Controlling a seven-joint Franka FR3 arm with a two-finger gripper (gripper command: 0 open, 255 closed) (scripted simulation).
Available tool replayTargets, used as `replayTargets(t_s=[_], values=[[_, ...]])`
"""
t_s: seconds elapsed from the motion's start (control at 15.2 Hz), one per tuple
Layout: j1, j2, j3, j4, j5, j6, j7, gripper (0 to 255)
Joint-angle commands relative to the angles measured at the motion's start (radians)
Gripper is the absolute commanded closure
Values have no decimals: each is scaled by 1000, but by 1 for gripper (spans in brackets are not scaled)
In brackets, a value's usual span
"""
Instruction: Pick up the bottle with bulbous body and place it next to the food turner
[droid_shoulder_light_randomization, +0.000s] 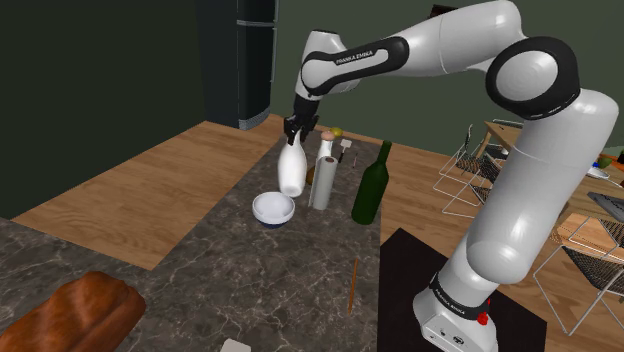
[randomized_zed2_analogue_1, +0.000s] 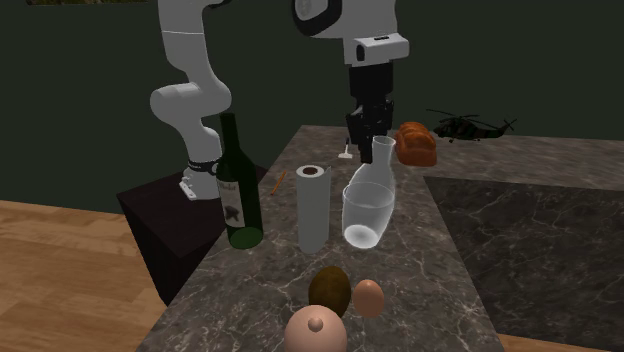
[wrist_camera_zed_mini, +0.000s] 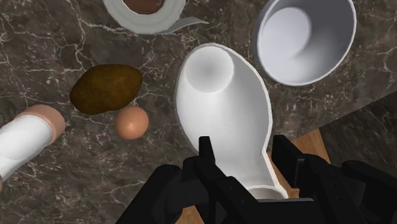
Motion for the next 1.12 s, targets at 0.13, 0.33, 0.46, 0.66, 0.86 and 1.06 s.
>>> replayTargets(t_s=[0.13,0.33,0.46,0.66,0.86,1.06], values=[[0,-15,0,37,-1,-52,1,255],[0,-23,0,68,-1,-90,1,255],[0,-27,0,90,-2,-116,2,255],[0,-31,-1,125,-2,-156,3,255],[-1,-33,-1,162,-2,-195,3,255],[-1,-34,-1,202,-3,-236,4,255]])
